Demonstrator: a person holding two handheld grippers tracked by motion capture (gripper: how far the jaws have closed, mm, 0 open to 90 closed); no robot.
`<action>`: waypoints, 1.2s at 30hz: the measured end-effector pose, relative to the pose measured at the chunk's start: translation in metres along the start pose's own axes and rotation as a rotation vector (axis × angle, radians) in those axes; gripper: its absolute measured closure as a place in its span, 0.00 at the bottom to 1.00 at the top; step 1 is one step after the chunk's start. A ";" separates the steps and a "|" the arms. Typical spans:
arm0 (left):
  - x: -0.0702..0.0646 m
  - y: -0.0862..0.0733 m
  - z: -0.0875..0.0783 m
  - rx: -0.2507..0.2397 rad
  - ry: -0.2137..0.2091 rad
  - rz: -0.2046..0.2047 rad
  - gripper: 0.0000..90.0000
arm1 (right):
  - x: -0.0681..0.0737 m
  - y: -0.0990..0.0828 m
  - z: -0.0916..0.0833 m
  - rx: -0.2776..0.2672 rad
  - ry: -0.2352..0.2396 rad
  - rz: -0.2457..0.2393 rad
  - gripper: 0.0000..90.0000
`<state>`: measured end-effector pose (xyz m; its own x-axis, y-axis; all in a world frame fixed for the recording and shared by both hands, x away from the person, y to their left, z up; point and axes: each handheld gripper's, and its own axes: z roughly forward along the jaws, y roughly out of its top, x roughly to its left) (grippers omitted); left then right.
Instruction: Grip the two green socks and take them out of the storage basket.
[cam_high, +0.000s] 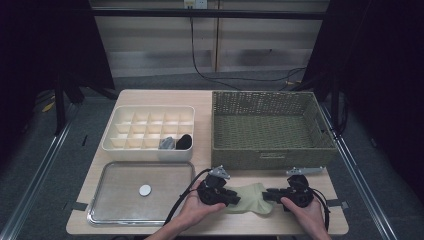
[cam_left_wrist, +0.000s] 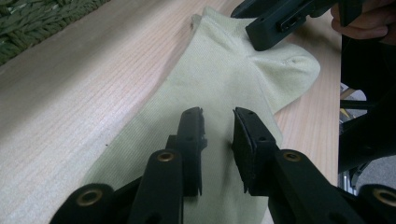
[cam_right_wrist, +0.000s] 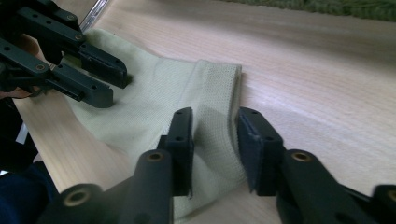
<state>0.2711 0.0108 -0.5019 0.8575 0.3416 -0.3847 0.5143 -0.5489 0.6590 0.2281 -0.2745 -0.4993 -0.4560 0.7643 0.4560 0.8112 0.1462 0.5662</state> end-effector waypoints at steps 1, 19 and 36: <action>0.000 -0.001 0.000 -0.008 -0.012 0.002 0.81 | 0.000 0.000 0.001 0.008 0.005 0.001 0.81; 0.000 -0.001 0.000 -0.007 -0.010 -0.010 0.82 | 0.006 0.007 -0.014 -0.074 0.091 0.022 0.93; -0.005 0.002 0.004 -0.010 0.000 0.008 0.74 | 0.027 0.026 -0.020 -0.110 0.177 -0.029 0.93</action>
<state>0.2682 0.0054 -0.5012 0.8616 0.3371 -0.3794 0.5072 -0.5441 0.6683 0.2301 -0.2627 -0.4586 -0.5435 0.6374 0.5462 0.7564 0.0898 0.6479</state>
